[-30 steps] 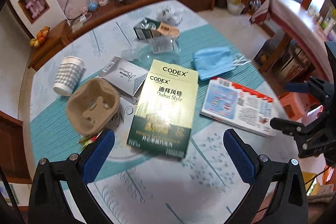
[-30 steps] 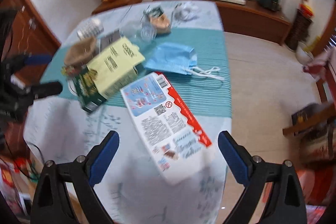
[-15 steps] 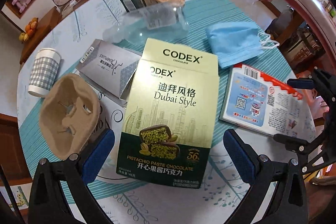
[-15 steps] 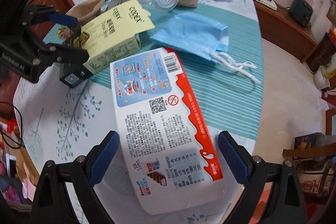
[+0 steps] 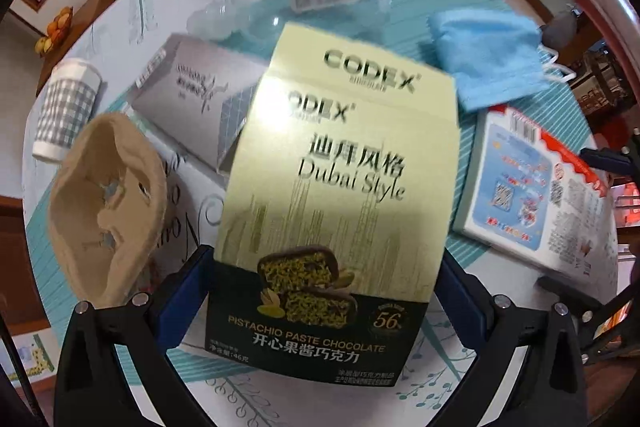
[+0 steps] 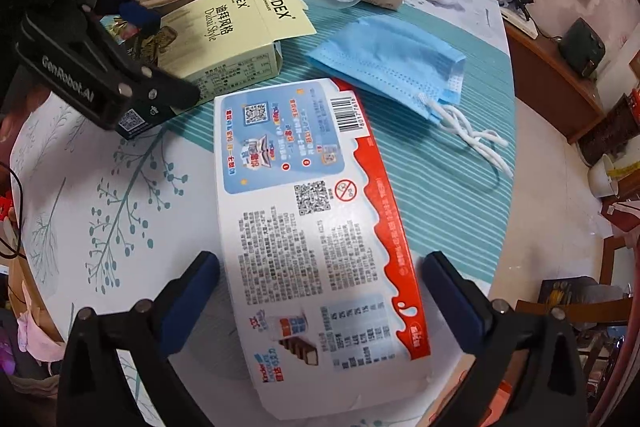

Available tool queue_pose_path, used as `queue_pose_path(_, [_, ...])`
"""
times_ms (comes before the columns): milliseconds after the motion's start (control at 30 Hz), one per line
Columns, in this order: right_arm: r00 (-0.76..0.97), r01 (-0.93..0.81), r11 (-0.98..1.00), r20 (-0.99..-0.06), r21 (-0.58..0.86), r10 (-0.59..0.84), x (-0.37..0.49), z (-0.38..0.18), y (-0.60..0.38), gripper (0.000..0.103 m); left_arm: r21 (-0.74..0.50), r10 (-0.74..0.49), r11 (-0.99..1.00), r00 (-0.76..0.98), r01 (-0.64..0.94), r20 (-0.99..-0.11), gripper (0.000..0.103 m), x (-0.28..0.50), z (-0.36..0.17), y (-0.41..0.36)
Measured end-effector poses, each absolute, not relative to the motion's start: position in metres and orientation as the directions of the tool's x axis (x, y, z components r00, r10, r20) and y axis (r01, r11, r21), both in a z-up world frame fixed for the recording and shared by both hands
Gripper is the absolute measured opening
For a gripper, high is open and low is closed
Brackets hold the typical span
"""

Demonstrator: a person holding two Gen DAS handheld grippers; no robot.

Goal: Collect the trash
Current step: 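Grasp the CODEX chocolate box with the left tool while the right tool grasps the Kinder box, then lower both boxes over the black bin and open both tools to drop them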

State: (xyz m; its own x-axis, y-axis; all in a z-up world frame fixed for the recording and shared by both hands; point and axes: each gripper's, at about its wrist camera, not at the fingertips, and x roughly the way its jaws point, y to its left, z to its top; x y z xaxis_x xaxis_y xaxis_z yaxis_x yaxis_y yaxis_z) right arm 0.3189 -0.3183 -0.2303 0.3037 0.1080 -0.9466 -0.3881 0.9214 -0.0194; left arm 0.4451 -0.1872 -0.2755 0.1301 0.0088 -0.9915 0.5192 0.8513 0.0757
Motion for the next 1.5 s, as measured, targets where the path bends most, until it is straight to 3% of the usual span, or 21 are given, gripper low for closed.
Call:
queue_pose_path(33, [0.307, -0.383, 0.924, -0.945, -0.018, 0.109, 0.32, -0.229, -0.319, 0.091, 0.077, 0.015, 0.854, 0.124, 0.514, -0.992, 0.102, 0.446, -0.279, -0.185])
queue_pose_path(67, [0.321, -0.379, 0.925, -0.94, -0.02, 0.111, 0.32, -0.227, -0.32, 0.089, 0.078, 0.023, 0.858, 0.114, 0.508, -0.993, 0.102, 0.445, -0.281, -0.184])
queue_pose_path(367, [0.283, -0.323, 0.945, -0.949, 0.044, 0.141, 0.318, -0.223, -0.321, 0.088, 0.07, -0.003, 0.885, 0.155, 0.461, -0.988, 0.098, 0.42, -0.276, -0.172])
queue_pose_path(800, [0.285, -0.2, 0.971, -0.941, 0.13, 0.185, 0.278, -0.205, -0.306, 0.087, 0.011, -0.093, 0.902, 0.218, 0.433, -0.972, 0.096, 0.329, -0.224, -0.144])
queue_pose_path(1500, [0.377, 0.128, 0.966, -0.912, 0.224, 0.162, 0.09, -0.168, -0.229, 0.087, -0.096, -0.277, 0.793, 0.216, 0.601, -0.936, 0.096, 0.142, -0.173, -0.042])
